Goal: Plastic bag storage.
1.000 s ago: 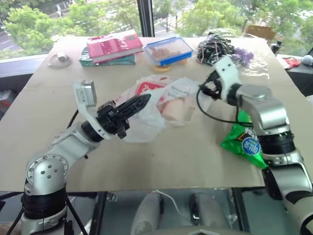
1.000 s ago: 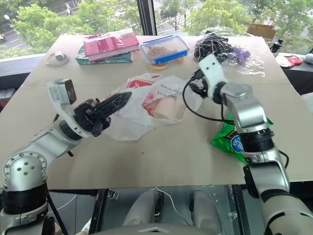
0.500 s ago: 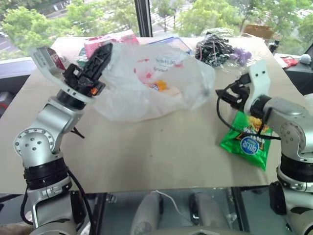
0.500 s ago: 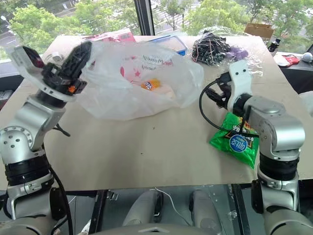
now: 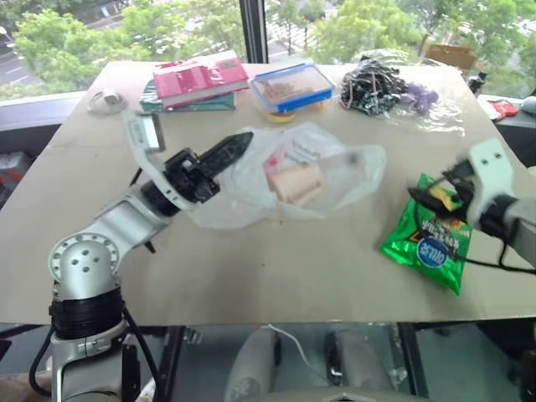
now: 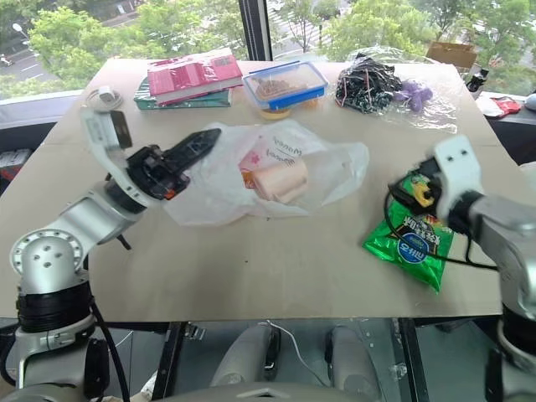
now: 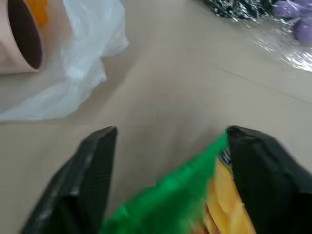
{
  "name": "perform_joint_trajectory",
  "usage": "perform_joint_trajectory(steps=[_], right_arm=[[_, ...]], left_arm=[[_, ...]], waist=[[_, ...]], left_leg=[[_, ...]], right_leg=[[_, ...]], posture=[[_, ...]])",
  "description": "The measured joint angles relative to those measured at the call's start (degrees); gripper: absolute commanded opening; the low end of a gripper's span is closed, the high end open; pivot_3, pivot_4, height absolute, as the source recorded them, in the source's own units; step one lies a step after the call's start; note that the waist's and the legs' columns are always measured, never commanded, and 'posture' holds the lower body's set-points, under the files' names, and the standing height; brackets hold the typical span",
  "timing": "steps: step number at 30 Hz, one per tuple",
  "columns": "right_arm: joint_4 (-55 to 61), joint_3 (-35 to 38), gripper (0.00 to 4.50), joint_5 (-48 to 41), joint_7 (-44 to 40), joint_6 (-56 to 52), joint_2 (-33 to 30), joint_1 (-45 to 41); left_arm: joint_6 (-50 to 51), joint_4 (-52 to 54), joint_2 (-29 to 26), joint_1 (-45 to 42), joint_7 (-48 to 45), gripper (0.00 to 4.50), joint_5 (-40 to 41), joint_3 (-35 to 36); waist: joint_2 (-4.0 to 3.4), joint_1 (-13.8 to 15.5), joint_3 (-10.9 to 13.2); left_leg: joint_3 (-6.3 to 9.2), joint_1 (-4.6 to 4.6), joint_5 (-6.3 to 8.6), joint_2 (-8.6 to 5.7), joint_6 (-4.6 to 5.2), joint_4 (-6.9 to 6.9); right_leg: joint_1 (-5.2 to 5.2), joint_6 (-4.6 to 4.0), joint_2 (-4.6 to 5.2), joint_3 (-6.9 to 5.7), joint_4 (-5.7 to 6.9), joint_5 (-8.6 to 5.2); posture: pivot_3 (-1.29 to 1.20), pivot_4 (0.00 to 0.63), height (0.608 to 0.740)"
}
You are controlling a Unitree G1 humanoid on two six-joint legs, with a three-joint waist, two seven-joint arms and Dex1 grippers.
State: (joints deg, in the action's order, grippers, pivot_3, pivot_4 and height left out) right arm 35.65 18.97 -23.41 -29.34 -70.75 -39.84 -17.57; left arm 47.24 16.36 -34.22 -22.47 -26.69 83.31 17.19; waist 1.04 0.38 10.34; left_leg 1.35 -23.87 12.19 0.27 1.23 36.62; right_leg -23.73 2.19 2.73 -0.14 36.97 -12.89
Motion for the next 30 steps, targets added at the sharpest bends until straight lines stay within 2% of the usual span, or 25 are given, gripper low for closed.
perform_joint_trajectory(steps=[5,7,8,9,11,13,17,23,30], right_arm=[[13.4,9.6,4.46,-3.0,-7.8,3.3,-5.8,17.9],[18.2,13.2,4.46,-4.5,-8.8,2.9,-4.8,22.1],[19.9,16.8,4.46,-6.6,-8.3,-0.2,0.4,22.4],[21.1,21.2,4.46,-9.2,-7.3,-4.6,8.5,22.2],[21.0,27.3,4.46,-12.4,-6.3,-12.4,18.4,21.2],[19.9,33.1,4.46,-13.0,-4.8,-18.3,22.1,20.3],[13.3,40.5,4.46,-11.9,-0.7,-21.4,25.0,20.3],[4.3,39.1,4.46,-13.2,2.6,-21.4,26.2,17.3],[-2.8,31.8,4.46,-13.3,3.8,-19.9,25.2,14.0]], left_arm=[[-0.2,-0.2,0.4,1.3,-2.6,0.00,-3.4,-0.1],[-0.3,-0.6,0.4,1.1,-3.5,0.00,-4.0,0.1],[-0.2,-1.1,0.4,0.9,-4.0,0.00,-4.5,0.2],[-0.2,-1.7,0.6,0.7,-4.6,0.00,-4.9,0.1],[-0.1,-2.4,0.9,0.7,-5.4,0.00,-5.6,0.0],[0.1,-2.8,1.0,0.0,-6.3,0.00,-6.5,-0.5],[0.4,-4.8,1.2,-1.1,-7.4,0.00,-7.5,-0.9],[1.2,-5.7,1.9,-2.2,-8.3,0.00,-8.1,-2.0],[2.2,-5.0,1.8,-2.0,-8.3,0.00,-8.3,-1.8]], waist=[[0.01,0.3,0.0],[0.09,0.3,-0.1],[0.39,0.3,-0.2],[0.62,0.4,-0.4],[0.48,0.4,-0.3],[0.34,0.4,-0.3],[0.34,0.4,-0.3],[0.24,-0.2,-0.3],[0.30,-0.4,-0.4]], left_leg=[[0.00,0.03,0.00,0.04,0.01,0.01],[0.01,0.10,0.00,0.07,0.00,0.05],[0.02,0.12,0.01,0.11,0.00,0.03],[0.04,0.11,0.01,0.16,-0.01,0.09],[0.15,0.11,0.02,0.21,-0.02,0.15],[0.07,0.13,0.01,0.10,0.00,0.20],[0.10,0.10,0.04,0.07,0.04,0.21],[0.06,0.13,0.04,0.11,0.04,0.17],[0.09,0.11,0.04,0.09,0.05,0.17]], right_leg=[[0.02,0.11,-0.01,0.03,-0.01,-0.06],[0.08,0.22,-0.02,0.02,-0.01,-0.12],[0.16,0.22,-0.09,-0.05,-0.06,-0.13],[0.21,0.22,-0.17,-0.13,-0.06,-0.13],[0.24,0.07,-0.12,-0.08,-0.07,-0.20],[0.24,-0.01,0.00,0.00,-0.07,-0.19],[0.23,-0.18,0.02,-0.02,-0.07,-0.12],[0.21,-0.18,-0.04,0.02,-0.05,-0.12],[0.22,-0.15,-0.04,0.01,-0.05,-0.11]], posture=[[0.00,0.150,0.740],[0.00,0.150,0.740],[0.00,0.150,0.740],[0.00,0.150,0.740],[0.00,0.150,0.740],[0.00,0.150,0.740],[0.00,0.150,0.740],[0.00,0.150,0.740],[0.00,0.150,0.740]])
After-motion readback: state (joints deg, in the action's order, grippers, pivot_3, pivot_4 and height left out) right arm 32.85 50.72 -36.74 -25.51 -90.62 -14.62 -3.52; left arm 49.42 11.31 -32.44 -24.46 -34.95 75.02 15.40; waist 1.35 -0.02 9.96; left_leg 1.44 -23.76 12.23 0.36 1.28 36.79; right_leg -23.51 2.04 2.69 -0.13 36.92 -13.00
